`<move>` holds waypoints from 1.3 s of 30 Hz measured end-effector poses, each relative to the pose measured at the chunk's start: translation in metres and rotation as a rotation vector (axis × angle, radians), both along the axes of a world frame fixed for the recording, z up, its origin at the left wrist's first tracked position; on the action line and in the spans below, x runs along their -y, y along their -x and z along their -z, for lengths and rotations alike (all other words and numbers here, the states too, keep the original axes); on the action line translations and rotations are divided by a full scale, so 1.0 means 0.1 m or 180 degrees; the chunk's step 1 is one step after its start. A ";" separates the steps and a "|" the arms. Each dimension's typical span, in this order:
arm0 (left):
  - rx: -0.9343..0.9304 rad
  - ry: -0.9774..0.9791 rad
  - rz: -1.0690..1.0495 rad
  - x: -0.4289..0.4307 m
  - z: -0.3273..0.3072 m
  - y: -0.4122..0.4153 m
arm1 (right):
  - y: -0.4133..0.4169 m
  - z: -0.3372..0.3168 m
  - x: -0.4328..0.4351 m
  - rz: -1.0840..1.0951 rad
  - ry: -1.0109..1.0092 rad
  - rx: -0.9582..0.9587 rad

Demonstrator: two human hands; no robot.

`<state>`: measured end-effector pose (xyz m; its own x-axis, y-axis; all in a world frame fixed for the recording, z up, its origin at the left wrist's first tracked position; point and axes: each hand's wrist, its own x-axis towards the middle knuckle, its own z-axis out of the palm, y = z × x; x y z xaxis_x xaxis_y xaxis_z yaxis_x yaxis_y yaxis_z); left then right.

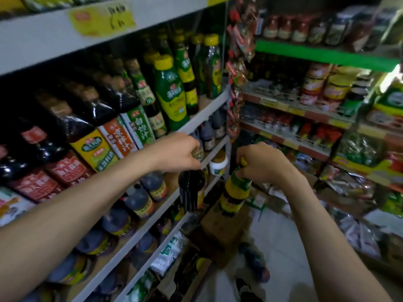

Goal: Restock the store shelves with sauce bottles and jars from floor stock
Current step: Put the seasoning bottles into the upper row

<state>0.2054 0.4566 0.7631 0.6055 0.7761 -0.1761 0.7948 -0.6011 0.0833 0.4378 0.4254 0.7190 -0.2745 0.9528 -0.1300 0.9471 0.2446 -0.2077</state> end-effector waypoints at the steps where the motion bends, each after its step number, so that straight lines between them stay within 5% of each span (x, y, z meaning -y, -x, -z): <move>1: 0.0090 0.0022 -0.0174 -0.04 -0.08 0.00 | -0.01 -0.06 -0.07 -0.0116 0.0015 0.0027; 8: 0.0146 0.0254 -0.0480 -0.19 -0.51 0.15 | -0.15 -0.35 -0.75 -0.0960 0.0113 -0.0368; 17: -0.0177 -0.0120 -0.1018 -0.02 -0.64 0.03 | -0.32 -0.98 -1.47 -0.1646 0.0510 -0.3169; 25: -0.0151 -0.0199 -0.1492 0.29 -0.86 0.12 | 0.27 -1.21 -1.53 -0.1310 -0.0214 -0.4280; 31: -0.0131 -0.0289 -0.1541 0.39 -0.86 0.17 | 0.47 -1.21 -1.46 0.0437 -0.2329 -0.3493; 39: -0.0099 -0.0322 -0.1302 0.37 -0.75 0.15 | 0.27 -1.46 -1.47 0.0637 -0.2818 -0.2806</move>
<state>0.1902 0.4195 0.8377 0.2395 0.9657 -0.1000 0.9708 -0.2395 0.0123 0.4105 0.5720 0.8651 0.2156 0.6546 0.7245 0.6075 0.4910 -0.6244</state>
